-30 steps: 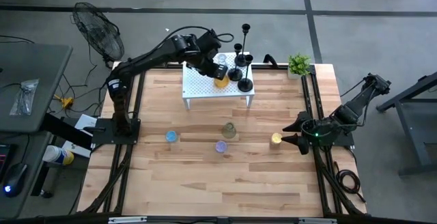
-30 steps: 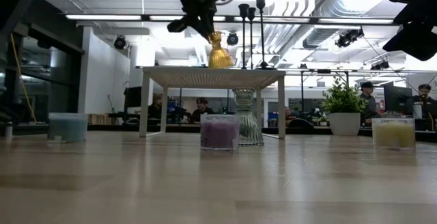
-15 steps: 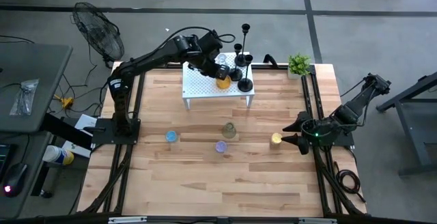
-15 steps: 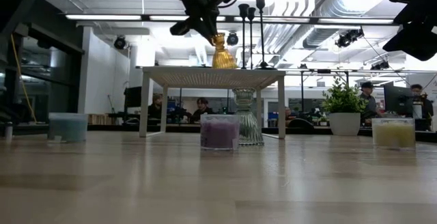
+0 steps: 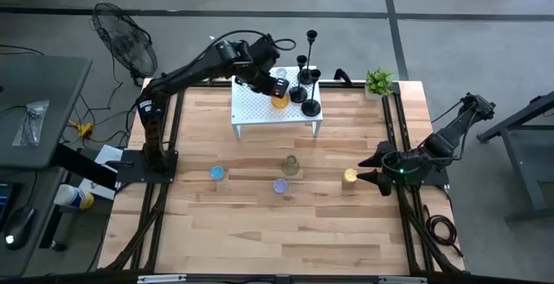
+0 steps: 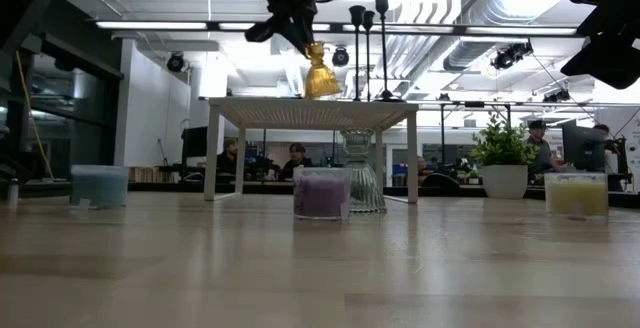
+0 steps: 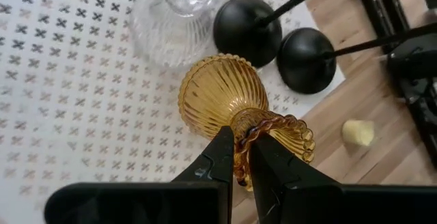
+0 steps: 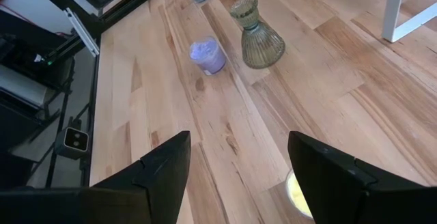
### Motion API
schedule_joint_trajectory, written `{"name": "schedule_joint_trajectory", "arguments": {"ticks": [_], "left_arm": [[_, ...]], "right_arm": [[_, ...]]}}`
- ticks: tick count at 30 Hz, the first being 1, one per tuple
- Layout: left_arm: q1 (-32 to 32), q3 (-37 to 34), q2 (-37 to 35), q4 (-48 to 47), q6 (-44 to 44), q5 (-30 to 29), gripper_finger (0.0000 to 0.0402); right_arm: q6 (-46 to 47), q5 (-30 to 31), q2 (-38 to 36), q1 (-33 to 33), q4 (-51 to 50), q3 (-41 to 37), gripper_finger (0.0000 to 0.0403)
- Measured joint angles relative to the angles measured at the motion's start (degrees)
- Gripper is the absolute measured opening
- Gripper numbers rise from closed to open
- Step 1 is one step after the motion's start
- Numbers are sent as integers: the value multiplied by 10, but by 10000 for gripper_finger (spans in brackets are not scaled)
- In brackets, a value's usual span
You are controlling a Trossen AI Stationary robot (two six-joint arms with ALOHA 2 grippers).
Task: Pick & Place candle stick holders
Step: Put the yellow candle holder on the shelf
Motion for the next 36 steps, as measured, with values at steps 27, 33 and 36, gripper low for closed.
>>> {"name": "schedule_joint_trajectory", "arguments": {"ticks": [27, 33, 36], "left_arm": [[0, 9, 15, -20, -9, -3, 20], [0, 9, 15, -21, -10, -5, 20], [0, 9, 15, -20, -11, -5, 20]], "right_arm": [[1, 0, 0, 0, -1, 0, 239], [2, 0, 0, 0, -1, 0, 239], [2, 0, 0, 0, -1, 0, 239]]}}
